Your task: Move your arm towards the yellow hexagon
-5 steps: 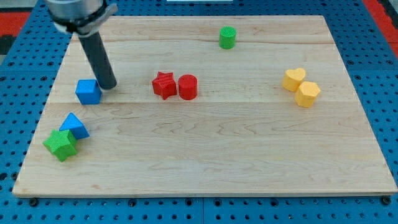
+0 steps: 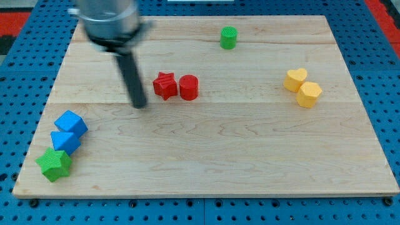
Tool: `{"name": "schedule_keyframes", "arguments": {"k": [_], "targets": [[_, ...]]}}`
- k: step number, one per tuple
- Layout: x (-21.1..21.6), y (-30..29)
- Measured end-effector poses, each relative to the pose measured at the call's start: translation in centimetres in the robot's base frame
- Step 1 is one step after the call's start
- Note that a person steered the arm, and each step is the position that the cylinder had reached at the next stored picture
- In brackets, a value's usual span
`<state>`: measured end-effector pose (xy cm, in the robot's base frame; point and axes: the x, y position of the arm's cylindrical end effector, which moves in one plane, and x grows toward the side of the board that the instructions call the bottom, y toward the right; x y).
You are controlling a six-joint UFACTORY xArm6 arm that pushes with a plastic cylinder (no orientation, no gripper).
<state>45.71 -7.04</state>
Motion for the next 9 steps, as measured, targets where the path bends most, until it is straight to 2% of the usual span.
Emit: {"name": "schedule_keyframes", "arguments": {"k": [1, 2, 9], "targets": [[3.1, 12.0], [3.3, 16.6], [3.3, 23.6]]}}
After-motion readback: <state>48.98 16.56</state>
